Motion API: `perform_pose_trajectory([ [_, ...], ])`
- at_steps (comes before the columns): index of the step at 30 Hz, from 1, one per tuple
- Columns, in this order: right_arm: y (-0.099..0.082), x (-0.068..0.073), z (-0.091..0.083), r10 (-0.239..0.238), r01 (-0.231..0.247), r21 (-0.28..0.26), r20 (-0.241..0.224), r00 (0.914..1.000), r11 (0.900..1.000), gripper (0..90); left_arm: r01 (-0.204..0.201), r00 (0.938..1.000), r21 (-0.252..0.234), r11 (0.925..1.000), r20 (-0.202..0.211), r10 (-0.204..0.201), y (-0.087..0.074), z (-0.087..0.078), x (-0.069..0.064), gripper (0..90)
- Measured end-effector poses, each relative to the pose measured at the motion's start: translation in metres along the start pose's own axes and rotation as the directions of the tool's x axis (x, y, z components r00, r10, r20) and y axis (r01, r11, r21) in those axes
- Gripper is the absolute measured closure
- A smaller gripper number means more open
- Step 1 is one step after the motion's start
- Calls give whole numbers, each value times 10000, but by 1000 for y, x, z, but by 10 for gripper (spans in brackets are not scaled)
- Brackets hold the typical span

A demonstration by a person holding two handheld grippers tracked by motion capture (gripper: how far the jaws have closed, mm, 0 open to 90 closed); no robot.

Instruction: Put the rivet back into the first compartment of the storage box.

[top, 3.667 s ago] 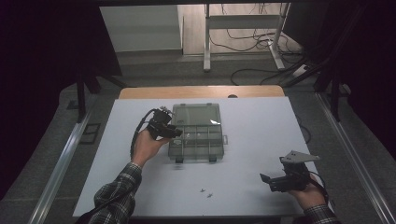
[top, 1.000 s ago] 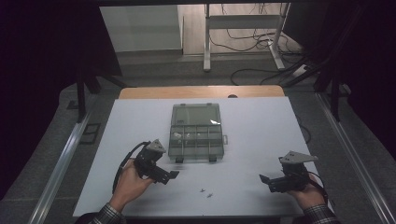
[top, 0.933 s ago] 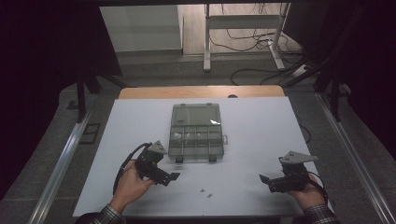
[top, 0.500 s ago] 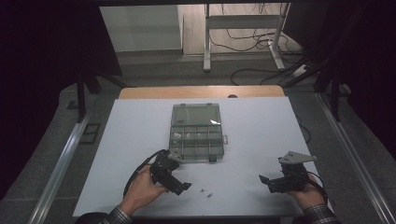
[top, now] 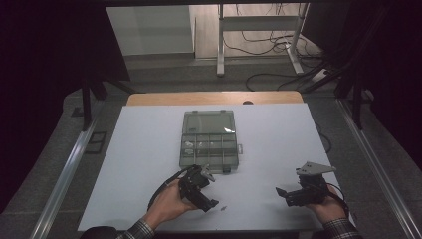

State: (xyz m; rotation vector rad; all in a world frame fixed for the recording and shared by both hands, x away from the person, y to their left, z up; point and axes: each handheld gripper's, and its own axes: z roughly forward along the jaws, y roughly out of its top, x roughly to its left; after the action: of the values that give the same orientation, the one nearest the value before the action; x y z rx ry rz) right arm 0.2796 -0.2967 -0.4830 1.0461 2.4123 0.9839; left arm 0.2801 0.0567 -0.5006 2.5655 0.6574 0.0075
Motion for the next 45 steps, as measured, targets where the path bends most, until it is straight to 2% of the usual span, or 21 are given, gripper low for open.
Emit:
perform_pose_trajectory([
  [3, 0, 0, 0, -7, 7, 14, 3, 10000, 10000, 0, -153, 9998, 101, 9998, 105, 152, 3, 4, -3, 260],
  [6, 0, 0, 1, -13, 14, 23, -14, 10000, 10000, 0, -283, 9988, 106, 9995, 396, 279, 4, 7, -5, 392],
  [10, 0, 0, 0, -28, 28, 24, -20, 10000, 10000, 0, -442, 9979, 264, 9987, 490, 429, 5, 11, -7, 562],
  [12, 0, 0, 0, -31, 31, 31, -16, 10000, 10000, 0, -505, 9975, 331, 9982, 518, 487, 5, 13, -8, 616],
  [19, 0, 1, 0, -51, 51, 38, -13, 10000, 10000, 0, -904, 9959, 508, 9946, 21, 904, 5, 16, -14, 761],
  [21, 0, 1, 0, -48, 48, 47, -11, 10000, 10000, 0, -957, 9954, 538, 9940, 35, 957, 6, 16, -15, 816],
  [27, 0, 0, 1, -76, 77, 48, -13, 10000, 10000, 0, -874, 9962, 548, 9947, 118, 868, 6, 15, -14, 829],
  [31, 0, 0, 1, -53, 53, 51, -10, 10000, 10000, 0, -691, 9969, 504, 9963, 420, 670, 6, 14, -11, 832],
  [34, 0, 0, 1, -57, 57, 63, -4, 10000, 10000, 0, -552, 9974, 483, 9973, 497, 528, 6, 14, -9, 832],
  [45, 0, 0, 0, -45, 45, 59, 0, 10000, 10000, 0, -123, 9979, 182, 9998, 641, 111, 6, 0, -2, 833],
])
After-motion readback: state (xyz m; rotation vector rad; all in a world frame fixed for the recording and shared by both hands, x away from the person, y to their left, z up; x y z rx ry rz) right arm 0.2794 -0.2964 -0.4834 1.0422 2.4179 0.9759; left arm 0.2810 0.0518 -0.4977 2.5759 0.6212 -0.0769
